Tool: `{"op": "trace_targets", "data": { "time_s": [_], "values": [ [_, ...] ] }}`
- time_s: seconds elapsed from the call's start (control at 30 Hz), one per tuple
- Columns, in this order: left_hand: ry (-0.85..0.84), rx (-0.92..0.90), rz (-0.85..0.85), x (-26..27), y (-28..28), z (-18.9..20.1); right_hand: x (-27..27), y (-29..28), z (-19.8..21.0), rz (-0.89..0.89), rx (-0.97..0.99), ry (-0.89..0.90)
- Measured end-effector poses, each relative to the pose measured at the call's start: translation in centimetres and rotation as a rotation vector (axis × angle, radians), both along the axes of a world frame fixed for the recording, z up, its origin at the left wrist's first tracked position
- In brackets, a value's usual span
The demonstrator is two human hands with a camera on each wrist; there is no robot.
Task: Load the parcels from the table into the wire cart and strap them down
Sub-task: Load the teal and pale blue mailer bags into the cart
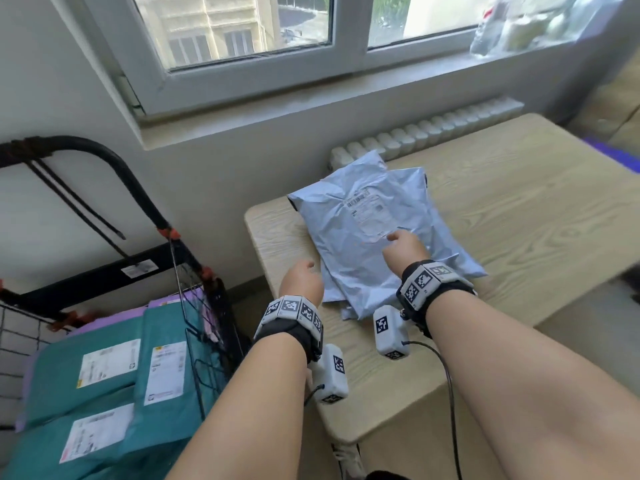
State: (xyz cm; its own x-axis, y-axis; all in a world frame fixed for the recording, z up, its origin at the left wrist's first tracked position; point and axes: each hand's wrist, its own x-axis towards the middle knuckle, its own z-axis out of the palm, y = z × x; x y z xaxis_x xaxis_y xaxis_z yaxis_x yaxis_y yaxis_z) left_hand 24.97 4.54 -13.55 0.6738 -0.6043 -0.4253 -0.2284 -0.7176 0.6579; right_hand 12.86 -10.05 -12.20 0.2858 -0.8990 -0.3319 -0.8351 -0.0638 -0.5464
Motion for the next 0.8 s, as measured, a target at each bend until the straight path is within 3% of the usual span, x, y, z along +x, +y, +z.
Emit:
{"op": "trace_targets", "data": {
  "time_s": [0.37,0.6,0.8],
  "values": [
    [0.160,0.055,0.083,-1.7,-8.2,-5.3,-2.3,-10.8,-1.8,0.057,0.027,0.109],
    [0.188,0.048,0.177,-1.2,-9.2,-7.3,-0.9,-12.0,-4.3,0.044,0.049,0.206],
    [0.065,0.043,0.171,-0.9,-9.0,-7.5,-0.6,-11.5,-4.9,0.001,0.085,0.229]
  ]
}}
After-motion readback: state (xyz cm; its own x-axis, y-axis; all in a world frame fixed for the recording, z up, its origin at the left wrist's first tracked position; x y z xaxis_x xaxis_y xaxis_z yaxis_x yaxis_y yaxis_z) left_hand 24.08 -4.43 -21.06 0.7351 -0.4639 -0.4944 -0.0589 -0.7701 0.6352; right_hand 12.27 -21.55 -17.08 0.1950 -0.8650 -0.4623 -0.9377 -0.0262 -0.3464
